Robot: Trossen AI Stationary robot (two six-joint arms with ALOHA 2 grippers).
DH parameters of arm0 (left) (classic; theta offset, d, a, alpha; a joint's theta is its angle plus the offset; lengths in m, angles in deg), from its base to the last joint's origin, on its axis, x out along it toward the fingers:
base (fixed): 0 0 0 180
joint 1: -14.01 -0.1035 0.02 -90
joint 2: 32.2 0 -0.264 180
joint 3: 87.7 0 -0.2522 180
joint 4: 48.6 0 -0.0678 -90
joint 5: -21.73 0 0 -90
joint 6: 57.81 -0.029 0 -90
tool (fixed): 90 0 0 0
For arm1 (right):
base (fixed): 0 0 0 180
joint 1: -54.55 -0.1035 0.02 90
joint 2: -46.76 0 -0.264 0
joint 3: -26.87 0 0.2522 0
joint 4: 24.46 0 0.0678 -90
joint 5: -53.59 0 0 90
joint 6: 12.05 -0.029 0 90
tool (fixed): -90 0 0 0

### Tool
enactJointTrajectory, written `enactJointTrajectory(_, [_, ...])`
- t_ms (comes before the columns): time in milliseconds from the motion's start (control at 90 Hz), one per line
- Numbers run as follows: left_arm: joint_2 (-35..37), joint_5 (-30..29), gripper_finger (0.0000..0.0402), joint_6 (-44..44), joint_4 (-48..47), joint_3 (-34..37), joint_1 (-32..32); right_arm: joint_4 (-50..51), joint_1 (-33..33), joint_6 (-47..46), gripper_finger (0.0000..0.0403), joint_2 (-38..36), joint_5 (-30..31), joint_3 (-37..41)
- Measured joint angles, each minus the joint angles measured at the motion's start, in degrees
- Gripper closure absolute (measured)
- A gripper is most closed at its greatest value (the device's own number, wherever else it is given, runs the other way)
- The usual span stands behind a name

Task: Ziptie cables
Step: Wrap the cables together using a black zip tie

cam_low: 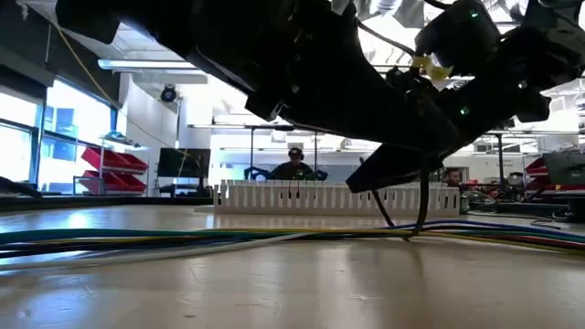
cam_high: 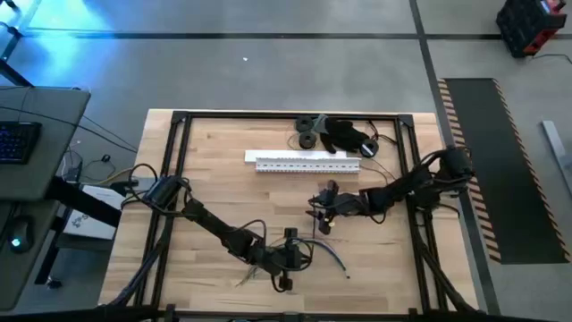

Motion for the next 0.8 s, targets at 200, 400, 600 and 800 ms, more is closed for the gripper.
enactJointTrajectory(200, [0.0, 0.0, 0.0402, 0.0, 0.0, 0.0, 0.0, 0.4, -1.0, 0.1, 0.0251, 0.0, -2.0, 0.0])
enactJointTrajectory(400, [0.0, 0.0, 0.0402, 0.0, 0.0, 0.0, 0.0, 0.4, -3.0, 1.3, 0.0320, 0.0, -1.6, 0.0])
enactJointTrajectory(600, [0.0, -0.5, 0.0402, 0.0, 0.9, 0.0, 0.2, 1.6, -8.6, 3.2, 0.0395, 0.0, 6.6, 0.0])
enactJointTrajectory(800, [0.0, -0.3, 0.0402, -0.1, 2.6, 0.0, 0.1, 2.3, -16.2, 3.8, 0.0402, 0.8, 19.6, 0.0])
